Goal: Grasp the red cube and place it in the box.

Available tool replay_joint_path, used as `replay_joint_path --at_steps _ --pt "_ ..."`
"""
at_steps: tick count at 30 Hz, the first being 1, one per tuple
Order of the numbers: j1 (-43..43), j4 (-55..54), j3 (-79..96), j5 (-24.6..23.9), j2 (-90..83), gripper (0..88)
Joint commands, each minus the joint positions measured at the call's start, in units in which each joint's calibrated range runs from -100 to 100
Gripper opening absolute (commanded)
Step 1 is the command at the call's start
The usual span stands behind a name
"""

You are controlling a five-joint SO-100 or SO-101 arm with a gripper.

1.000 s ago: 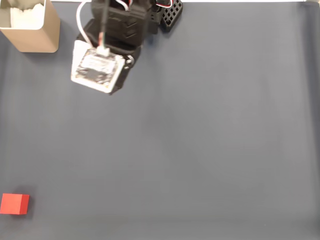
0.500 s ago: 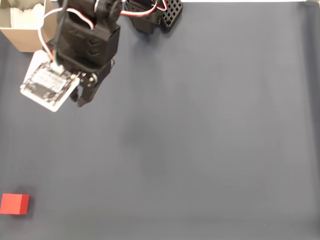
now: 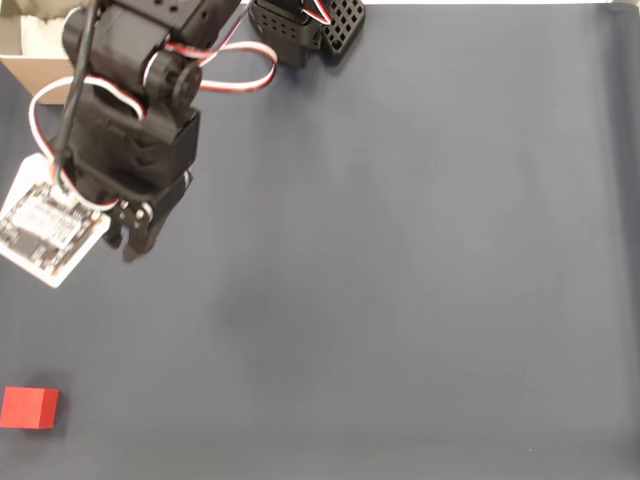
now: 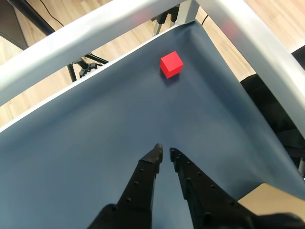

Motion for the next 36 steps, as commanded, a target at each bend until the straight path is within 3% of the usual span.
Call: replay_joint_path --at_steps 1,20,36 --pt "0.8 -1.9 -6.9 -0.3 2.1 5.7" --pt "4.0 -10.1 -25.7 -0.4 20.8 13.5" --pt "7.3 -14.2 -38.5 0.9 33.3 26.6"
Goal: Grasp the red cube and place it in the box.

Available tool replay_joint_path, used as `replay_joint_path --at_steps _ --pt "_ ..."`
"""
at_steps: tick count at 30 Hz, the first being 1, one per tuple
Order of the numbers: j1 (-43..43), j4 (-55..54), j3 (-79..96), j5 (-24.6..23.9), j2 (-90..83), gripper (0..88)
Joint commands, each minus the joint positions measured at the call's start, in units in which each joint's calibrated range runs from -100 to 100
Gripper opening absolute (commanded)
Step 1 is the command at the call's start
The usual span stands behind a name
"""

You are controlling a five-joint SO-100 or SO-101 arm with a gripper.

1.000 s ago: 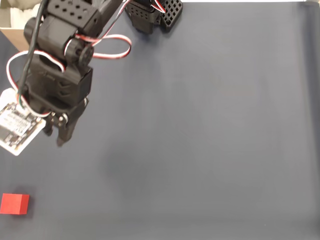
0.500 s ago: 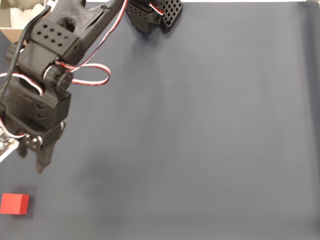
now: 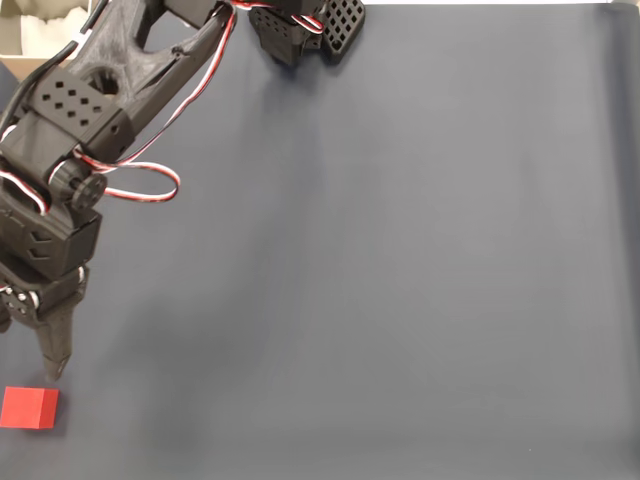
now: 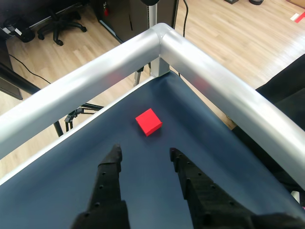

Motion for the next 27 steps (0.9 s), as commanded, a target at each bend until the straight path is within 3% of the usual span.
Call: replay_joint_path --at_steps 1,27 --pt "0.8 -1.5 -5.5 0.9 0.9 27.4" --pt "2.3 -7.3 -17.7 1.6 16.2 35.5"
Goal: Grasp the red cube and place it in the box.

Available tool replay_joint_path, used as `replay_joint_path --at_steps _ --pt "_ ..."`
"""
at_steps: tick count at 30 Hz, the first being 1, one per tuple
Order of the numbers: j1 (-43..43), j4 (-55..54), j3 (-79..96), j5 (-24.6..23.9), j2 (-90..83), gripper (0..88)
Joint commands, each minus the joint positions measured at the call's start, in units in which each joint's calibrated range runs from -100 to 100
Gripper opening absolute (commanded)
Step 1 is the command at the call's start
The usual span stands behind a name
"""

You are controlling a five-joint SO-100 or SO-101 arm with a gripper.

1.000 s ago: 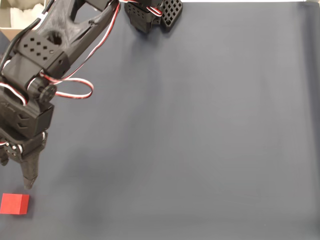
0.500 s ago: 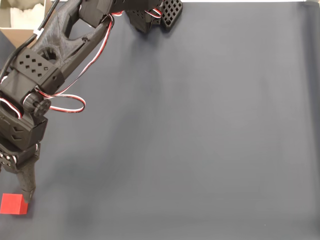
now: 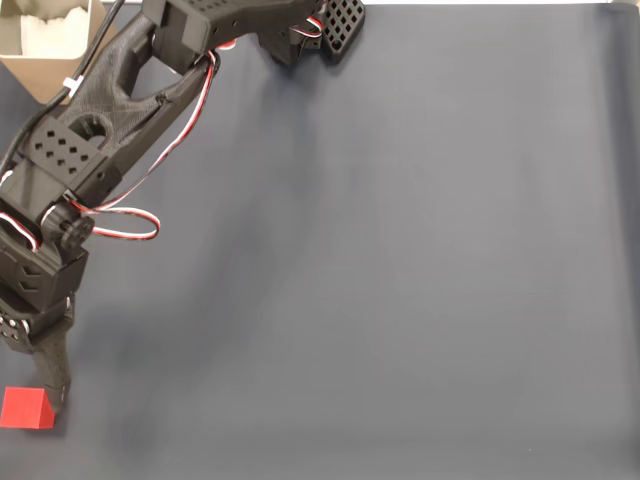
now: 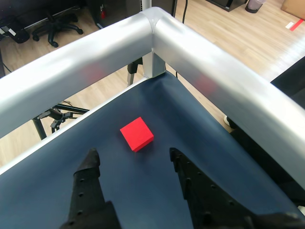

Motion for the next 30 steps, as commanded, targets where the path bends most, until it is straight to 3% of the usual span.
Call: replay_joint_path --at_steps 1,30 --pt "0.8 -2.3 -4.4 0.2 0.3 35.9" --pt "0.5 -8.6 -13.8 1.0 11.7 43.1"
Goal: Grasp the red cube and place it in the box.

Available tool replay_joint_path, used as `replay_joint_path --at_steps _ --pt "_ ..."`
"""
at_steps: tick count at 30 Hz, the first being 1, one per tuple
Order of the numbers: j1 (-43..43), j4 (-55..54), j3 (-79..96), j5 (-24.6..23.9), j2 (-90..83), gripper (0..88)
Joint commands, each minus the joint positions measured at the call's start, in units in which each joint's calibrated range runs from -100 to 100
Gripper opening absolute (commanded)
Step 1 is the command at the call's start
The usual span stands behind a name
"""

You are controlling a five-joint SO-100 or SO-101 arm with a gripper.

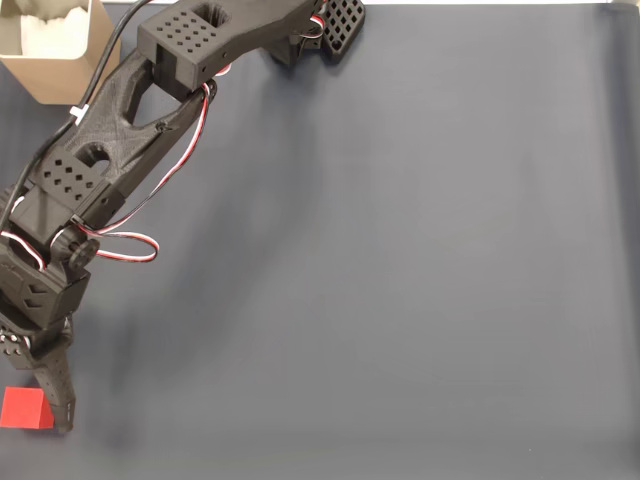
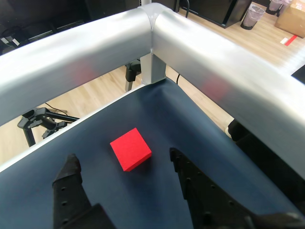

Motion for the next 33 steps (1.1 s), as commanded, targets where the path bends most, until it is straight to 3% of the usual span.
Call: replay_joint_path --at_steps 1,33 --pt "0.0 -1.5 -3.3 0.4 -0.7 43.1" --pt "-2.9 -6.7 -3.6 -1.5 3.2 44.5"
